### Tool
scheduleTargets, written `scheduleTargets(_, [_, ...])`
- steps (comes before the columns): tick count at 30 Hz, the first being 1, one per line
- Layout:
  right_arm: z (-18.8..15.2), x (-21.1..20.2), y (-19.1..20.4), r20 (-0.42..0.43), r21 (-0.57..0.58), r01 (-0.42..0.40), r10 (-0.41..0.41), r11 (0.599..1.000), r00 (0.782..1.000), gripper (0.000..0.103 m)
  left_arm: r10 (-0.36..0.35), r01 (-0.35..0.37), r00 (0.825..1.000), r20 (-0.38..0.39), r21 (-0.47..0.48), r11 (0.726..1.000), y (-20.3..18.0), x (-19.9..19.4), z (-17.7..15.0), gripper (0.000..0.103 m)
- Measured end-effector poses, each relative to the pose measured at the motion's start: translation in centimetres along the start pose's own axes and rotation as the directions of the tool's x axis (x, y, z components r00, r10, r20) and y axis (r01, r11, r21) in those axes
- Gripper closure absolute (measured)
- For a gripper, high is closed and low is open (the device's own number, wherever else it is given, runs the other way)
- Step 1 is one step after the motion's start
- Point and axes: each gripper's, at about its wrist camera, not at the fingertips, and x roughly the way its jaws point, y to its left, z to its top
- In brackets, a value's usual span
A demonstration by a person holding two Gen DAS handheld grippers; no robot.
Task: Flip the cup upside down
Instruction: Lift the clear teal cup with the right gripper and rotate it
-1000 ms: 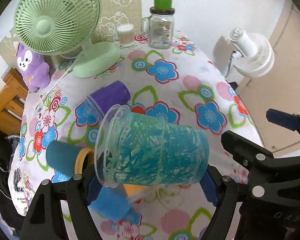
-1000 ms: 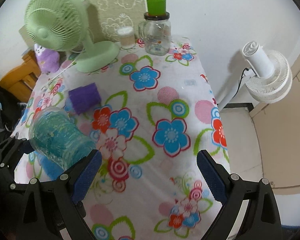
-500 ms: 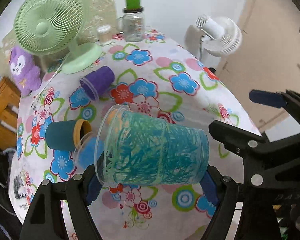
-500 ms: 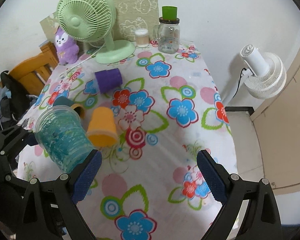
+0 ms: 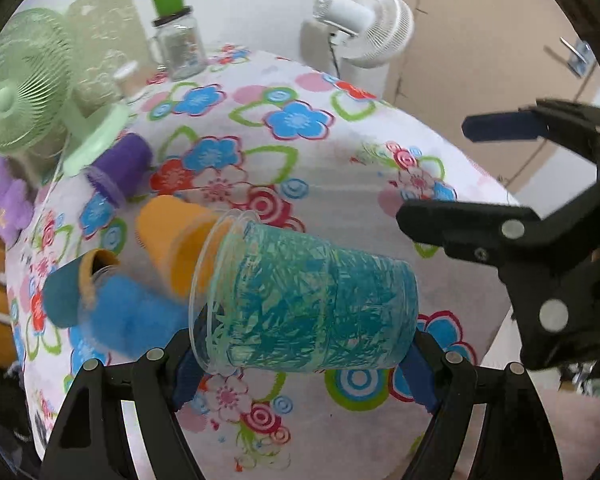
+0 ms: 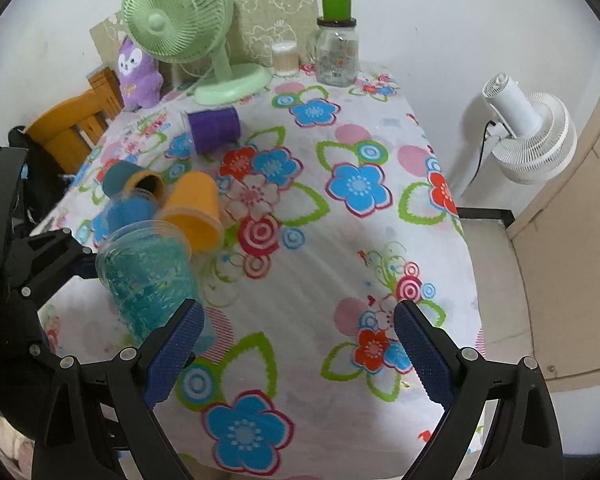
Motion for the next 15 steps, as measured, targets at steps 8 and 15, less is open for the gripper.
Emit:
scheduleTargets(8, [-1.6,2.8,-1.9,-0.029,0.028,0.009,-0.009,1.0,1.0,0.006,-0.026,0.027,1.0,-0.012,0.061,0.998,-1.1,3.6,0.4,0.019])
scheduleTargets(15, [-1.5,4.1,-2.5,-0.033,0.037,-0.003,0.004,0.999,0.999,0.006,-0.014,0.018,0.999,-0.045,0.081,0.997,-1.0,5.9,0.9,0.019])
